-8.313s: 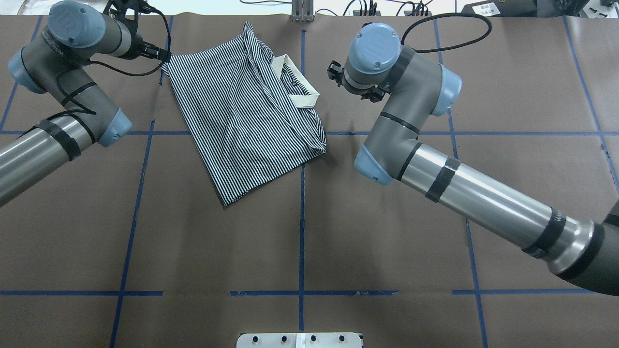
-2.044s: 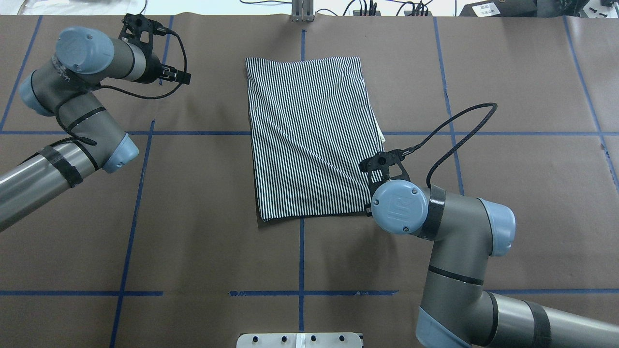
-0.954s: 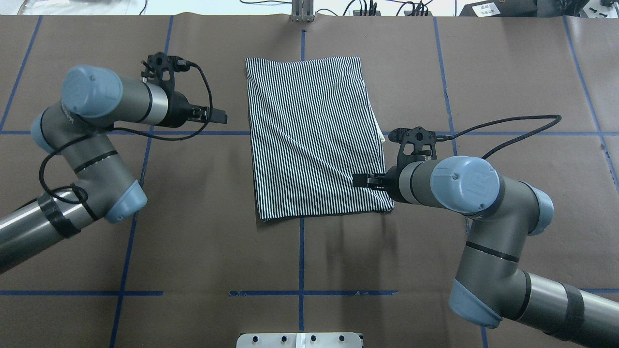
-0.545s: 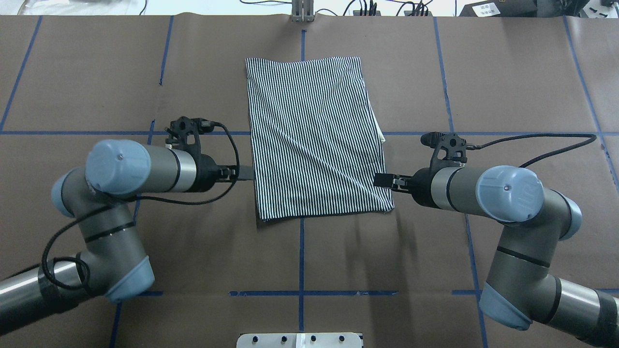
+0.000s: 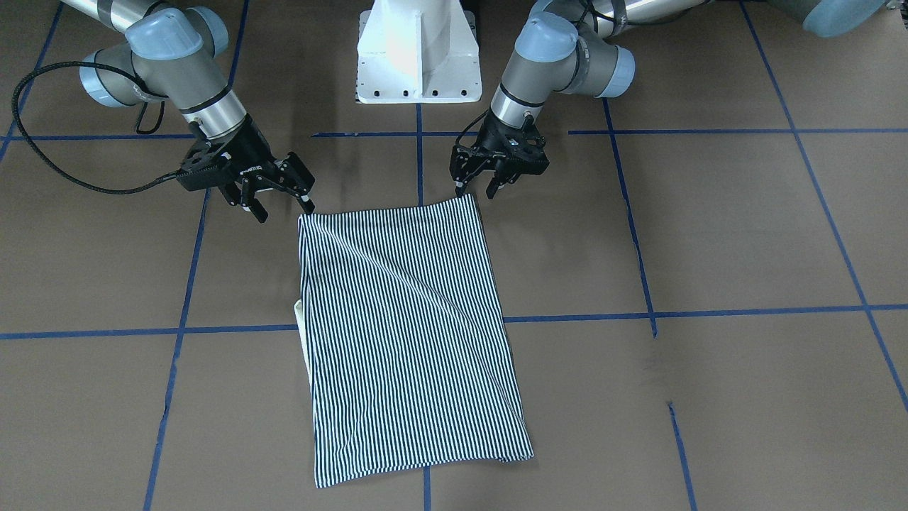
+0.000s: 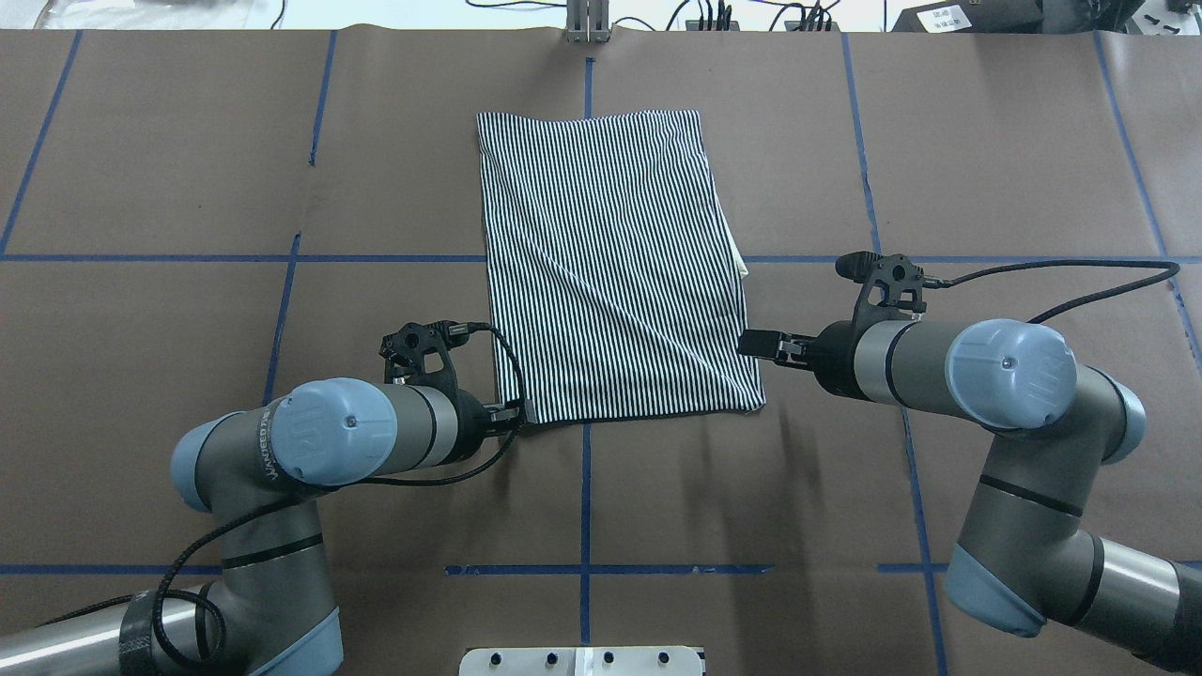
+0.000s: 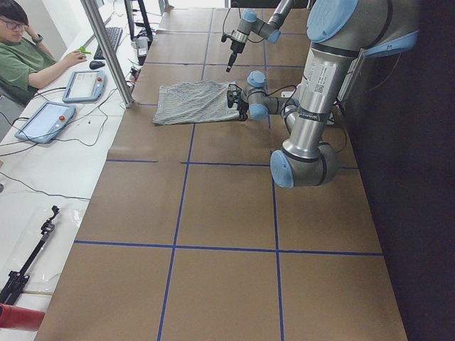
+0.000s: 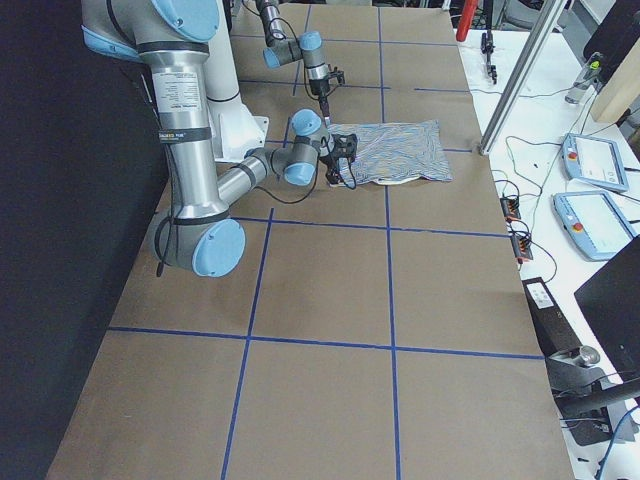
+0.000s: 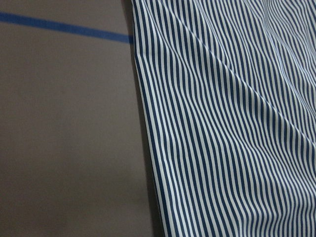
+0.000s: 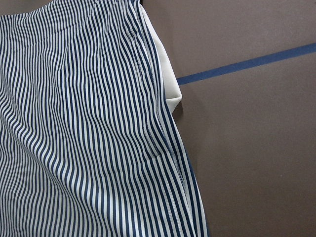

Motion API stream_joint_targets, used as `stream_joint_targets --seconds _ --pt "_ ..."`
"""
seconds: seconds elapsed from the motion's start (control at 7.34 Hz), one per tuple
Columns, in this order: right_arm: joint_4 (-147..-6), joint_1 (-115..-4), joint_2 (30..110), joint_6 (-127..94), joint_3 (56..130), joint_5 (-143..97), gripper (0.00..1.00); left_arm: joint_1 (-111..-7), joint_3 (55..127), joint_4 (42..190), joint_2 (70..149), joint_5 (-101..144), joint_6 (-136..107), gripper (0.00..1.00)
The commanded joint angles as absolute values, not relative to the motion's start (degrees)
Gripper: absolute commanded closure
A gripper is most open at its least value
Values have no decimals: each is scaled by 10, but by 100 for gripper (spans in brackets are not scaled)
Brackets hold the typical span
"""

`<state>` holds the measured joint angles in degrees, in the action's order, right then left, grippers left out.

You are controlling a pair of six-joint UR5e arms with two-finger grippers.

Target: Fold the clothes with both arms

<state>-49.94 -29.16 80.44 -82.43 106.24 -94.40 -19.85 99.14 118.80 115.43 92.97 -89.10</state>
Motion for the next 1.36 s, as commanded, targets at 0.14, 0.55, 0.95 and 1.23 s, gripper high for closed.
stream_joint_targets --seconds 0.14,0.55,0.95,1.23 --pt "-499 -292 807 -825 1062 -943 0 -195 974 1185 1175 928 -909 48" --pt "-502 -292 807 -825 1061 -942 0 -195 966 1186 1179 927 -909 52" --pt "-502 -292 807 -825 1061 -941 0 -195 964 1186 1179 926 -909 56" --pt "-502 -292 807 -825 1061 -940 0 -196 964 1186 1179 924 -908 58"
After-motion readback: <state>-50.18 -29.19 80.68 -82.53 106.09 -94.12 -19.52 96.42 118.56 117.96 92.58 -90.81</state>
